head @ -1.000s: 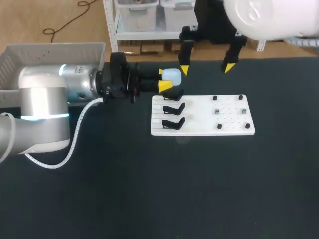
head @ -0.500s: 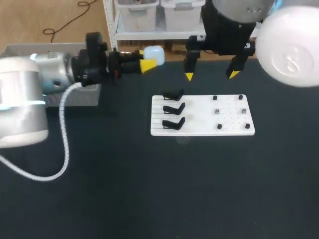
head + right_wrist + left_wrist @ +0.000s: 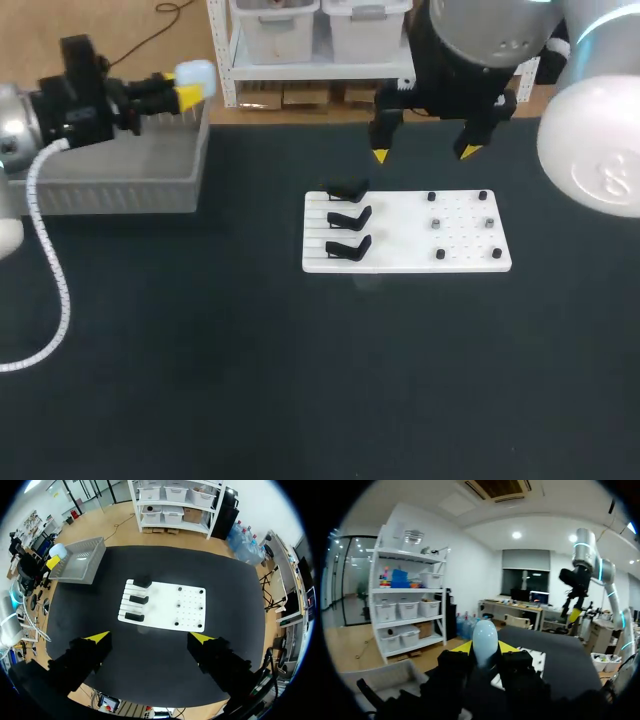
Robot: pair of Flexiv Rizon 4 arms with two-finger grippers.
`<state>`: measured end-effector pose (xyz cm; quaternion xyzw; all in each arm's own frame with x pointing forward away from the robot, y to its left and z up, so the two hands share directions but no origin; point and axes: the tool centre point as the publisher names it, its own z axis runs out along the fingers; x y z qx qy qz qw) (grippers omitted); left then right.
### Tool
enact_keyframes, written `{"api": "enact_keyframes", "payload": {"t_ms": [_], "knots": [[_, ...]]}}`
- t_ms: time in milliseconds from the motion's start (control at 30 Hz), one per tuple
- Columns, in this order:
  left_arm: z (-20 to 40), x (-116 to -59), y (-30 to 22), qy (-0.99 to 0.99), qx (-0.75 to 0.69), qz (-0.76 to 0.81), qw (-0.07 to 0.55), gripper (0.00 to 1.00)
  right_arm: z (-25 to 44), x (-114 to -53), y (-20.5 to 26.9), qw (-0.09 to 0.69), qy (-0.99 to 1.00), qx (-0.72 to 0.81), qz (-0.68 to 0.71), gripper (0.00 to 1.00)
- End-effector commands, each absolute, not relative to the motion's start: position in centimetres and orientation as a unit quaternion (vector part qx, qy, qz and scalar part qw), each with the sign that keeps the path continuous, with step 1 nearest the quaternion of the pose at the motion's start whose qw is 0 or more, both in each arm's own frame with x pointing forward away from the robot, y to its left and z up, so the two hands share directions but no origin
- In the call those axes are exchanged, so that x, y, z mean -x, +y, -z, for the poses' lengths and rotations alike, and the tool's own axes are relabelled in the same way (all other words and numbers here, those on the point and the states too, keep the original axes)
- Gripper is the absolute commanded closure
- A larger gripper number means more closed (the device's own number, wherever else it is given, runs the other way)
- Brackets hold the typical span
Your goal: Pick up each earbud case from the left stands, insert the matching earbuds, close the lid, and place the case in the box.
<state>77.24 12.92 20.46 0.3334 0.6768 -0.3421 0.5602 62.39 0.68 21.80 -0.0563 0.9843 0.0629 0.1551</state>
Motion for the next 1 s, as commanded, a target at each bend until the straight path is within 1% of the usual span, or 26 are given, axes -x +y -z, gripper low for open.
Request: {"api": "enact_keyframes", "payload": {"t_ms": [33, 267, 400, 667, 733, 767, 800, 1000], "knots": [[-18.5, -79.8, 15.4, 0.725, -0.254, 0.215, 0.603, 1.00, -21.7, -62.1, 0.5, 0.166, 0.982, 0.055, -0.064, 0.00], [-14.7, -85.0, 20.8, 0.761, -0.198, 0.170, 0.594, 1.00, -21.7, -62.1, 0.5, 0.166, 0.982, 0.055, -0.064, 0.00], [-12.7, -87.2, 23.4, 0.782, -0.180, 0.155, 0.576, 1.00, -21.7, -62.1, 0.5, 0.166, 0.982, 0.055, -0.064, 0.00], [-9.4, -89.9, 26.4, 0.801, -0.166, 0.129, 0.561, 1.00, -21.7, -62.1, 0.5, 0.166, 0.982, 0.055, -0.064, 0.00], [-8.8, -90.3, 27.0, 0.802, -0.165, 0.128, 0.560, 0.80, -21.7, -62.1, 0.5, 0.166, 0.982, 0.055, -0.064, 0.00], [-8.7, -90.3, 27.0, 0.804, -0.165, 0.126, 0.558, 0.53, -21.7, -62.1, 0.5, 0.166, 0.982, 0.055, -0.064, 0.00], [-8.6, -90.3, 27.1, 0.805, -0.164, 0.125, 0.557, 0.00, -21.7, -62.1, 0.5, 0.166, 0.982, 0.055, -0.064, 0.00], [-8.6, -90.1, 27.5, 0.802, -0.158, 0.120, 0.564, 0.00, -21.7, -62.1, 0.5, 0.166, 0.982, 0.055, -0.064, 0.00]]}}
